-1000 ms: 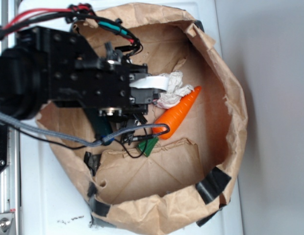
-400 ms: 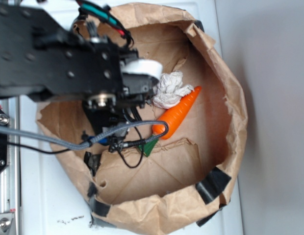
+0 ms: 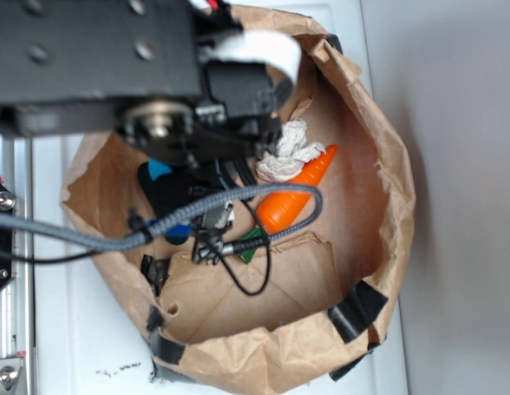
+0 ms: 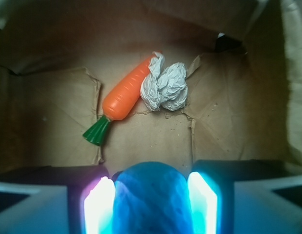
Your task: Grab the blue ball.
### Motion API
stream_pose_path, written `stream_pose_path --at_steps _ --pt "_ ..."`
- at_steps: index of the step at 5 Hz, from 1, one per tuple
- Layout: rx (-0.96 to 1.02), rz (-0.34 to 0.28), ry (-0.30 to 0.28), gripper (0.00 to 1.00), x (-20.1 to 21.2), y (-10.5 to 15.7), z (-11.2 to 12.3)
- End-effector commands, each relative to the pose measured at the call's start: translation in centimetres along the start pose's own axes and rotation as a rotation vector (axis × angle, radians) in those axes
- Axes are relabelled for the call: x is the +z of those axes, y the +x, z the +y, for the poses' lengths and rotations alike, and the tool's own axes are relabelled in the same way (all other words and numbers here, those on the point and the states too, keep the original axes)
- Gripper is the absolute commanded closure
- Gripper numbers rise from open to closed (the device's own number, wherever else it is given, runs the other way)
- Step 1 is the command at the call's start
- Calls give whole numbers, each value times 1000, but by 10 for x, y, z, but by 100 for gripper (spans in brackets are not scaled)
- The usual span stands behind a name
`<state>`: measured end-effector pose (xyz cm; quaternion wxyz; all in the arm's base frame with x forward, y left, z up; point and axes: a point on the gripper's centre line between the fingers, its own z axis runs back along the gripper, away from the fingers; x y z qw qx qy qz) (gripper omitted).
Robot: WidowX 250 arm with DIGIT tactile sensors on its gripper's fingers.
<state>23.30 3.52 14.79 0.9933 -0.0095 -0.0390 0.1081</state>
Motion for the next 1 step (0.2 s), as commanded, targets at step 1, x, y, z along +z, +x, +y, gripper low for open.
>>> stream_pose_path --at_steps 1 --pt "86 -137 -114 100 72 32 -2"
